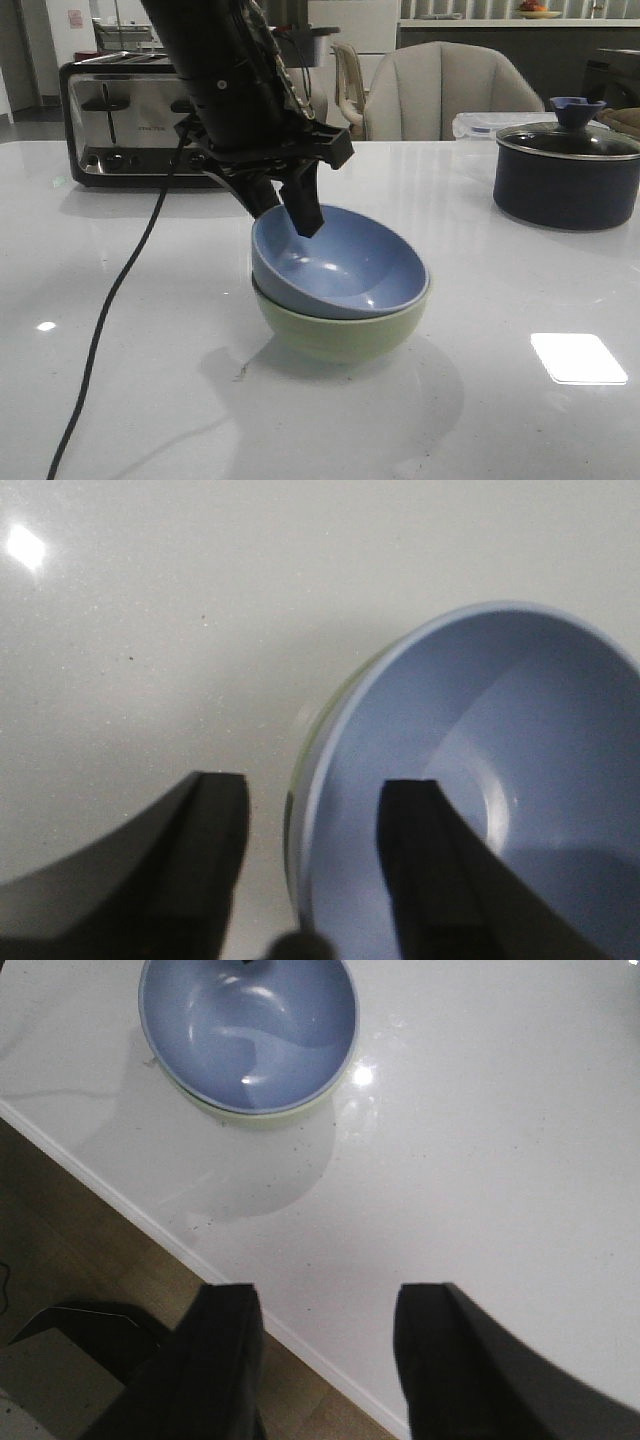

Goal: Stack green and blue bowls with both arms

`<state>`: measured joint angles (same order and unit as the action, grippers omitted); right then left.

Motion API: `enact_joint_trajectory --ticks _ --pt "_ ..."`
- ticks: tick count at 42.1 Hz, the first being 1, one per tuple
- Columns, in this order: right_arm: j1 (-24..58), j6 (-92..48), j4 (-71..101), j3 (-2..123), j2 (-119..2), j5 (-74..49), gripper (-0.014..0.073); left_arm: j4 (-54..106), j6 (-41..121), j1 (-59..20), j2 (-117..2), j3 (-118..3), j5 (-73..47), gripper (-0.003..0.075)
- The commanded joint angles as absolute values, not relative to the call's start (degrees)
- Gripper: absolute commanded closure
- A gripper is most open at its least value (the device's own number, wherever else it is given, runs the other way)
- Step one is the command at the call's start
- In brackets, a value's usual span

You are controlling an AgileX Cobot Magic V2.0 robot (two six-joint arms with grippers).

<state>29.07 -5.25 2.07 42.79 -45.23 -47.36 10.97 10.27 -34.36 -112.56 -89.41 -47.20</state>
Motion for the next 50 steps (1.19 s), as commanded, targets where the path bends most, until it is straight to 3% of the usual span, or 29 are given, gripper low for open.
enact_joint_trajectory --ticks 1,13,50 --pt "29.02 -5.71 1.74 44.31 -44.82 -44.05 0.0162 12.08 10.76 -34.74 -108.48 -91.70 -45.88 0.0168" --pt "29.02 -5.71 1.74 44.31 -44.82 -44.05 0.0162 12.09 10.90 -34.74 -96.53 -89.29 -48.70 0.0167" --pt "29.02 -5.71 1.74 44.31 -44.82 -43.71 0.0162 10.70 11.02 -34.74 -45.48 -45.83 -42.91 0.0167"
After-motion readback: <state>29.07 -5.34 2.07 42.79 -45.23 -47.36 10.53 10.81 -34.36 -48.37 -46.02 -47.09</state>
